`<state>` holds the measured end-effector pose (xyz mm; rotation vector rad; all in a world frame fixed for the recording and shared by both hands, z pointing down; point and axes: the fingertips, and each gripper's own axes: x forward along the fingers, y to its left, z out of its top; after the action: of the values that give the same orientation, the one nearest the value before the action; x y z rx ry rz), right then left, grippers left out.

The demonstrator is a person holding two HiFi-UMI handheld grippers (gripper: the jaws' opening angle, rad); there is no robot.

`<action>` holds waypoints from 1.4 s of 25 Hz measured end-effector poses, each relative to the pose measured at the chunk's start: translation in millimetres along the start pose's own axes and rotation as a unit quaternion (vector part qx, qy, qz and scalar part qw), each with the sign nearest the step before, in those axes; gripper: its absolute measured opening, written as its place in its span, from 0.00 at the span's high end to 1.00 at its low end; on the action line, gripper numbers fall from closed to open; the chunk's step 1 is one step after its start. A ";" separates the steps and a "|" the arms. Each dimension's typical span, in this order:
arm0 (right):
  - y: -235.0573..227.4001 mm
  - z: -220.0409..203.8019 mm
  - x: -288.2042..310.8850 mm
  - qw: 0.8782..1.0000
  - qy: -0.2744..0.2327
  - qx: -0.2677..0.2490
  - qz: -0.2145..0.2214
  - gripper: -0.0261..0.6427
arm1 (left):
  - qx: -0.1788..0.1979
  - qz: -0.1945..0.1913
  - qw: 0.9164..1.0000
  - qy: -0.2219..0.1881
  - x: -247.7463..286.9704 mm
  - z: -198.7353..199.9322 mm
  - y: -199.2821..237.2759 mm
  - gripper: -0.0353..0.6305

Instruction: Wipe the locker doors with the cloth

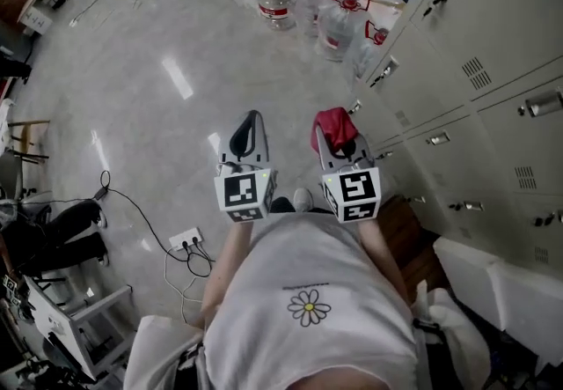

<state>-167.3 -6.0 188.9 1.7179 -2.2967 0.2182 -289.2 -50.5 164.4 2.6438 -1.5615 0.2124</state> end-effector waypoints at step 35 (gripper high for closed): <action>-114.4 -17.9 -67.4 0.771 0.002 0.156 -0.617 0.92 | 0.081 -0.631 0.771 -0.021 176.7 47.0 -218.3 0.92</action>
<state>-37.9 27.9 181.6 2.9265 -0.7058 0.3079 -10.0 -103.9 147.9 3.1208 0.4936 0.1776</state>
